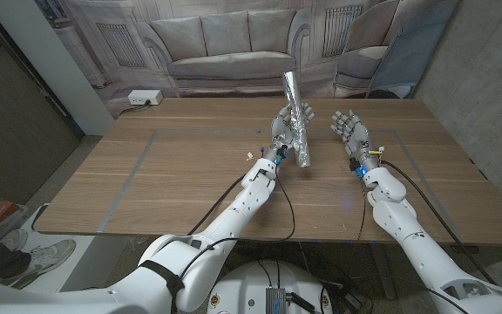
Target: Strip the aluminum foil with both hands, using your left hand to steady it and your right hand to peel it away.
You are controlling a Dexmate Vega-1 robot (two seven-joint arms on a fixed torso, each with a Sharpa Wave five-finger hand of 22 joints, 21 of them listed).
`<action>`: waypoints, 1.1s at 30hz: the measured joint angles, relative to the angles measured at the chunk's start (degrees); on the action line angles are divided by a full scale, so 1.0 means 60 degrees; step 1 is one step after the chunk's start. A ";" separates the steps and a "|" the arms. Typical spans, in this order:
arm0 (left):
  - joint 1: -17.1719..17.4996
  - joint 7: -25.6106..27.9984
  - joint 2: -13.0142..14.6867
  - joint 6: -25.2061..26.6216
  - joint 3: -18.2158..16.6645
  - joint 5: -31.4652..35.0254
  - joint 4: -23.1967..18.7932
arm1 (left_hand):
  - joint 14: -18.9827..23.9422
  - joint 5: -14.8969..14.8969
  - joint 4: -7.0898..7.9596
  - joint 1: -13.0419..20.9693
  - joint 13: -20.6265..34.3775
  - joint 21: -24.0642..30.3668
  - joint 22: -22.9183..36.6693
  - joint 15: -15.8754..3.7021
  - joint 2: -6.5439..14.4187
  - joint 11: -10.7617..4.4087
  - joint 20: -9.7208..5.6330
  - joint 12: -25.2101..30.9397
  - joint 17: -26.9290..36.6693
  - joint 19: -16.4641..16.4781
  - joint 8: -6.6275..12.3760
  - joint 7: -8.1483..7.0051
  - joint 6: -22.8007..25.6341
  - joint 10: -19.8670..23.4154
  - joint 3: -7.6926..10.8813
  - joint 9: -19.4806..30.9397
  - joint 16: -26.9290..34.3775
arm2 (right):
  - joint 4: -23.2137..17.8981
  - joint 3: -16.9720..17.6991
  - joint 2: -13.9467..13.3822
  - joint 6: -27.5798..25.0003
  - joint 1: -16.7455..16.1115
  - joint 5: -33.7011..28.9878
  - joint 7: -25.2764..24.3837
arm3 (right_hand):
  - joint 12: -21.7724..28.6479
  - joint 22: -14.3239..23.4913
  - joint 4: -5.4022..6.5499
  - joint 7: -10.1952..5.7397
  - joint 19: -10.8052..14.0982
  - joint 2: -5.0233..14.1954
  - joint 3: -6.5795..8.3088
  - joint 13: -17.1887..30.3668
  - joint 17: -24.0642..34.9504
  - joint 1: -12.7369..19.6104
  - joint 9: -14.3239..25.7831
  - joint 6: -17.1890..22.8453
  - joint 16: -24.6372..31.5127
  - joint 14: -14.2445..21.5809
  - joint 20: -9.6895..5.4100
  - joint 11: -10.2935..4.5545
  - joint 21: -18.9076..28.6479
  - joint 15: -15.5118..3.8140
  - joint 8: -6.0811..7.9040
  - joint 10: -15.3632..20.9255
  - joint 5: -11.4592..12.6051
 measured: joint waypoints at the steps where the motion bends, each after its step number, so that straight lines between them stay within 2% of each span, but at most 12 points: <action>1: 0.0000 -0.0025 -0.0015 0.0004 -0.0027 -0.0007 0.0032 | 0.0000 0.0000 0.0009 -0.0044 -0.0020 -0.0041 0.0000 0.0000 0.0044 0.0001 0.0000 -0.0038 -0.0008 0.0000 0.0002 0.0009 -0.0183 -0.0029 0.0009 0.0027 0.0000 | -0.0009 0.0000 -0.0001 -0.0017 -0.0001 -0.0019 -0.0019 | 0.0000 0.0000 0.0000 0.0000 0.0000 -0.0017 0.0000 0.0000 0.0000 -0.0017 0.0000 0.0000 0.0000 0.0000 0.0000 0.0000 0.0000 0.0000 0.0000 0.0000 0.0000; 2: 0.0001 -0.0025 -0.0029 0.0004 -0.0046 -0.0007 0.0048 | 0.0000 -0.0023 0.0063 -0.0087 -0.0028 -0.0068 0.0000 0.0000 0.0088 0.0000 0.0000 -0.0067 -0.0009 0.0000 -0.0005 0.0015 -0.0324 -0.0030 0.0063 0.0050 0.0000 | -0.0009 0.0000 -0.0001 -0.0022 -0.0001 -0.0022 -0.0022 | 0.0000 0.0000 0.0000 0.0000 0.0000 -0.0017 0.0000 0.0000 0.0000 -0.0017 0.0000 0.0000 0.0000 0.0014 0.0000 0.0000 0.0000 -0.0014 0.0000 0.0000 0.0000; 4: -0.0002 -0.0252 -0.0059 0.0046 -0.0096 -0.0081 0.0103 | -0.0019 -0.0118 0.0391 -0.0095 -0.0028 -0.0107 0.0000 0.0019 0.0096 0.0000 0.0000 -0.0067 -0.0010 -0.0001 -0.0159 0.0033 -0.0646 -0.0031 0.0285 0.0042 -0.0001 | -0.0060 -0.0005 -0.0009 -0.0060 -0.0004 -0.0041 -0.0039 | 0.0000 0.0000 0.0000 0.0000 0.0000 -0.0017 0.0000 0.0000 0.0000 -0.0017 0.0000 0.0000 0.0000 0.0050 0.0000 0.0000 0.0000 -0.0050 0.0000 0.0000 0.0000; 6: -0.0002 -0.0252 -0.0080 0.0046 -0.0142 -0.0081 0.0133 | -0.0036 -0.0214 0.0442 -0.0258 -0.0028 -0.0201 0.0000 0.0036 0.0259 -0.0001 0.0000 -0.0074 -0.0048 -0.0001 -0.0391 0.0018 -0.1004 -0.0031 0.0236 -0.0144 0.0000 | -0.0060 -0.0005 -0.0009 -0.0073 -0.0004 -0.0056 -0.0047 | 0.0000 0.0000 0.0000 0.0000 0.0000 -0.0001 0.0000 0.0000 0.0000 -0.0033 0.0000 0.0000 0.0000 0.0050 0.0000 0.0000 0.0000 -0.0050 0.0000 0.0000 0.0000; 8: -0.0001 -0.0396 -0.0094 0.0087 -0.0173 -0.0125 0.0136 | -0.0083 -0.0280 0.0623 -0.0095 -0.0072 -0.0294 0.0000 0.0020 0.0478 -0.0002 0.0000 -0.0075 -0.0052 -0.0001 -0.0658 0.0110 -0.1280 -0.0032 0.0264 -0.0362 0.0000 | -0.0090 -0.0018 -0.0011 -0.0080 -0.0005 -0.0069 -0.0051 | 0.0000 0.0000 0.0000 0.0000 0.0000 0.0005 0.0000 0.0000 0.0000 -0.0039 0.0000 0.0000 0.0000 0.0050 0.0000 0.0000 0.0000 -0.0050 0.0000 0.0000 0.0000; 11: 0.0006 -0.0440 -0.0106 0.0106 -0.0229 -0.0145 0.0140 | -0.0279 -0.0373 0.0879 -0.0169 -0.0115 -0.0440 0.0007 0.0068 0.0598 0.0019 0.0038 -0.0147 -0.0096 -0.0048 -0.1252 0.0116 -0.1778 -0.0048 0.0351 -0.0866 0.0000 | -0.0101 -0.0024 -0.0011 -0.0102 -0.0005 -0.0086 -0.0058 | 0.0000 0.0000 0.0000 0.0000 0.0000 0.0005 0.0000 0.0000 0.0000 -0.0038 0.0000 0.0000 0.0000 0.0050 0.0000 0.0002 0.0000 -0.0050 0.0000 0.0002 0.0000; 16: -0.0023 -0.0671 -0.0155 0.0157 -0.0312 -0.0202 0.0314 | -0.0771 -0.0415 0.0928 -0.0286 -0.0257 -0.0710 0.0005 0.0184 0.0761 0.0144 0.0143 -0.0447 -0.0173 -0.0219 -0.2376 0.0050 -0.2562 -0.0367 0.0301 -0.1780 -0.0038 | -0.0106 -0.0050 -0.0011 -0.0126 0.0030 -0.0101 -0.0059 | 0.0000 0.0000 0.0000 0.0000 0.0000 0.0005 0.0000 0.0000 0.0000 -0.0038 0.0000 0.0000 0.0000 0.0050 0.0000 0.0019 0.0000 -0.0050 0.0000 0.0018 0.0000; 19: -0.0122 -0.0807 -0.0211 0.0157 -0.0381 -0.0230 0.0469 | -0.1116 -0.0447 0.0928 -0.0183 -0.0330 -0.0879 0.0017 0.0224 0.0908 0.0222 0.0294 -0.0537 -0.0184 -0.0370 -0.2749 -0.0155 -0.2592 -0.0592 0.0301 -0.2184 -0.0041 | -0.0105 -0.0060 -0.0006 -0.0129 0.0050 -0.0112 -0.0058 | 0.0000 0.0000 0.0000 0.0000 0.0000 0.0005 0.0000 0.0000 0.0000 -0.0038 0.0000 0.0000 0.0000 0.0050 0.0000 0.0018 0.0000 -0.0050 0.0000 0.0018 0.0000; 22: -0.0184 -0.1082 -0.0255 0.0132 -0.0442 -0.0277 0.0636 | -0.1453 -0.0447 0.1022 -0.0286 -0.0372 -0.1049 0.0026 0.0259 0.1012 0.0157 0.0372 -0.0591 -0.0184 -0.0631 -0.2961 -0.0415 -0.2463 -0.0766 0.0207 -0.2487 -0.0107 | -0.0072 -0.0080 0.0008 -0.0131 0.0096 -0.0118 -0.0052 | 0.0000 0.0000 0.0000 0.0000 0.0000 0.0005 0.0000 0.0000 0.0000 -0.0038 0.0000 0.0000 0.0000 0.0049 0.0000 0.0018 0.0000 -0.0050 0.0000 0.0018 0.0000; 26: -0.0269 -0.1082 -0.0355 0.0132 -0.0559 -0.0277 0.0839 | -0.1952 -0.0568 0.1314 -0.0477 -0.0425 -0.1324 0.0026 0.0306 0.1195 0.0074 0.0446 -0.0665 -0.0184 -0.0967 -0.3238 -0.0683 -0.2196 -0.1065 -0.0084 -0.2930 -0.0107 | -0.0072 -0.0080 0.0008 -0.0141 0.0096 -0.0123 -0.0019 | 0.0000 0.0000 0.0000 0.0000 0.0000 0.0006 0.0000 0.0000 0.0000 -0.0038 0.0000 0.0000 0.0000 0.0050 0.0000 0.0018 0.0000 -0.0050 0.0000 0.0017 0.0000; 29: -0.0334 -0.1387 -0.0412 0.0121 -0.0622 -0.0369 0.1005 | -0.2382 -0.0592 0.1553 -0.0987 -0.0469 -0.1536 0.0026 0.0355 0.0985 -0.0015 0.0617 -0.0739 -0.0213 -0.1207 -0.3538 -0.0889 -0.2297 -0.1489 -0.0165 -0.3255 -0.0146 | -0.0048 -0.0130 0.0012 -0.0147 0.0163 -0.0136 0.0008 | 0.0000 0.0000 -0.0019 0.0000 0.0000 0.0006 0.0019 0.0000 0.0000 -0.0038 0.0000 0.0000 0.0000 0.0050 0.0000 0.0018 0.0001 -0.0050 0.0000 0.0018 0.0000; 33: -0.0535 -0.1443 -0.0513 0.0122 -0.0762 -0.0388 0.1376 | -0.2768 -0.0551 0.1470 -0.1344 -0.0511 -0.1770 0.0026 0.0376 0.0626 0.0007 0.0927 -0.0777 -0.0266 -0.1517 -0.3810 -0.1148 -0.2414 -0.1868 -0.0291 -0.3521 -0.0148 | -0.0048 -0.0144 0.0012 -0.0163 0.0175 -0.0183 0.0068 | 0.0000 0.0000 -0.0040 0.0000 0.0000 0.0006 0.0040 0.0000 0.0000 -0.0037 0.0000 0.0000 0.0000 0.0049 0.0000 0.0018 0.0000 -0.0050 0.0000 0.0017 0.0000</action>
